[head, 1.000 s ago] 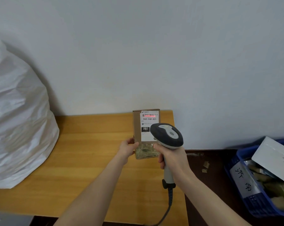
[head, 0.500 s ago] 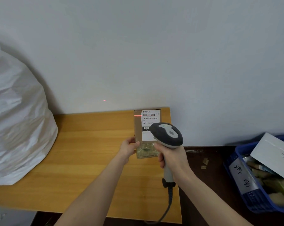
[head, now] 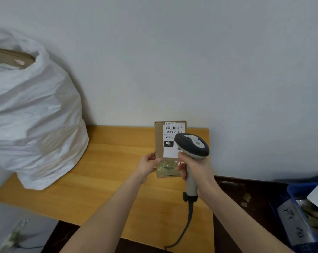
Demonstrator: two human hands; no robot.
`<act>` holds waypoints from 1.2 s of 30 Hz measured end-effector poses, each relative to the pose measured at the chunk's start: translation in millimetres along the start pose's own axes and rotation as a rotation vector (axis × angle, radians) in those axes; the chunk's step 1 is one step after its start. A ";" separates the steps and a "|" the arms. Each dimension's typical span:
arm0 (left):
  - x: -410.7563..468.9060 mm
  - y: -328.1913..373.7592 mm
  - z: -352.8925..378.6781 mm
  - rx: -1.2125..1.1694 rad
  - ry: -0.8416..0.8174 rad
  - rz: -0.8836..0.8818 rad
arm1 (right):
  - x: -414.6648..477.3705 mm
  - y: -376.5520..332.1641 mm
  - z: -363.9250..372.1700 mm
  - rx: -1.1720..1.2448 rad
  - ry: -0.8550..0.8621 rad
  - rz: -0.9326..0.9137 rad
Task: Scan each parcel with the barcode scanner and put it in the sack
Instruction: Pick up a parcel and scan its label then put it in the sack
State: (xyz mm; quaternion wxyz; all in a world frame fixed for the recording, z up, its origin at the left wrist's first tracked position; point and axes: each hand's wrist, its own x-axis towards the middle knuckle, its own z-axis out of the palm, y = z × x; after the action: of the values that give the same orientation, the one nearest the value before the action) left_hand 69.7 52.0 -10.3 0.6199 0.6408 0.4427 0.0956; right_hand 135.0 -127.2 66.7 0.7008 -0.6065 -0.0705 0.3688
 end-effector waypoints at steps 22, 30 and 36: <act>-79.5 195.1 -471.8 0.039 0.347 0.569 | 7.0 -95.6 432.1 0.046 -0.251 -0.320; -62.7 280.7 -601.2 0.370 0.779 0.729 | 44.5 -141.1 544.4 0.027 -0.240 -0.385; 2.5 320.1 -641.9 0.733 0.941 0.613 | 111.0 -161.4 586.8 0.053 -0.170 -0.390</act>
State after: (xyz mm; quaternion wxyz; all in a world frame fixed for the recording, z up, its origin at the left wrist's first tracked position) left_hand -216.1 560.7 406.8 0.0479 0.7965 0.4676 0.3803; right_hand -36.1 409.3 322.9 0.7661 -0.5297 -0.2356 0.2777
